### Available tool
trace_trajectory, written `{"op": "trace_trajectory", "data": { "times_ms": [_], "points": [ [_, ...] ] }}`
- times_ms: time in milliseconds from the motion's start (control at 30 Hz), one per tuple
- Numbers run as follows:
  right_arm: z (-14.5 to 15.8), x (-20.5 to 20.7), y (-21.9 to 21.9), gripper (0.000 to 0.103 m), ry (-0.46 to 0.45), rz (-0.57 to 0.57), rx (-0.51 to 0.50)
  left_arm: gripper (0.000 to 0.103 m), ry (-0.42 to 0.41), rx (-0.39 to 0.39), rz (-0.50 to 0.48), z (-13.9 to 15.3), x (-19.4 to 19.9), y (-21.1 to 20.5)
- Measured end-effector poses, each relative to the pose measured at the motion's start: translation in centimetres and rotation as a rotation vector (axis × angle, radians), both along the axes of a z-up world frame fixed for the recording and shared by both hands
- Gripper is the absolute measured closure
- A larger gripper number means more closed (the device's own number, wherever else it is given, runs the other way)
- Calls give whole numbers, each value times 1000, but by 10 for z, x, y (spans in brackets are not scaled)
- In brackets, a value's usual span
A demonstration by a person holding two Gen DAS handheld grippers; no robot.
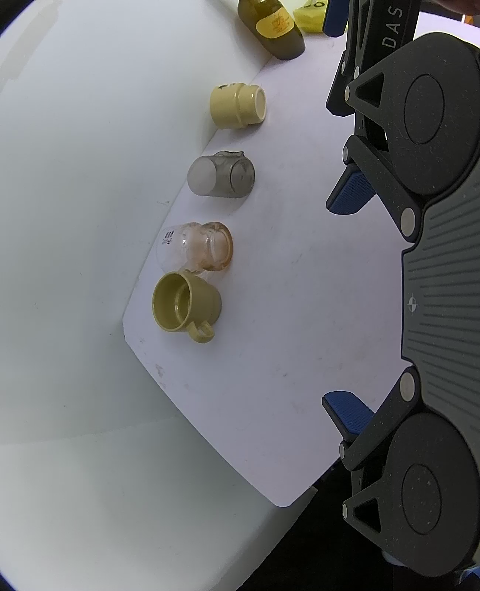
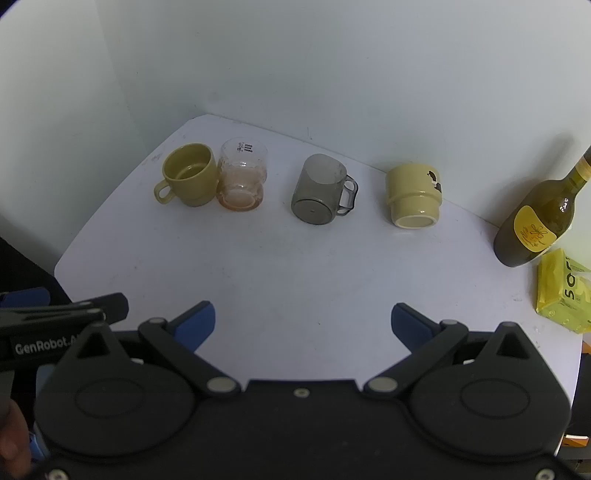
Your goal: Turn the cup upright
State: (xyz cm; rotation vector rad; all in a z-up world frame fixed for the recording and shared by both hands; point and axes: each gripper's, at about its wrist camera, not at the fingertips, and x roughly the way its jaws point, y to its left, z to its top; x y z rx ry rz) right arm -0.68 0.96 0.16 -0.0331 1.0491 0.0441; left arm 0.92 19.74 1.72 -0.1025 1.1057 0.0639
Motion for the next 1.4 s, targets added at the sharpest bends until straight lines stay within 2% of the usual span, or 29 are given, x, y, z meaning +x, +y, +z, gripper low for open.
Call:
{"op": "trace_trajectory", "data": {
  "times_ms": [433,567,667,733,767,800,833,967,1033,1167,1267,1367,1400],
  "points": [
    [-2,9,3,0,6,16,8,0,4,-12,25,-3,6,12],
    [-8,20,1,0,16,12,42,0,9,-22,52,-4,5,24],
    [-29,43,-8,0,22,-17,126,0,13,-31,69,-6,1,36],
    [-39,50,-10,0,12,-18,128,0,11,-34,71,-6,-1,42],
    [-48,59,-12,0,9,-14,120,0,7,-35,70,-6,-3,47],
    [-63,76,-13,0,13,-32,63,0,5,-39,70,-6,-4,50],
    [-65,77,-13,0,12,-35,56,0,1,-51,72,-6,-6,56],
    [-91,129,-19,3,-16,-92,7,0,4,-78,110,-7,-17,79],
    [-97,145,-22,4,-27,-107,-1,0,-2,-96,120,-6,-22,88],
    [-117,193,-26,4,-25,-188,17,0,-5,-70,149,-3,-33,104],
    [-127,210,-25,5,-18,-206,16,0,0,-69,178,-2,-39,117],
    [-141,221,-16,15,17,-166,-28,0,-3,-67,204,0,-42,127],
    [-143,221,-14,29,26,-157,-23,0,-3,-66,208,0,-42,129]
  ]
}}
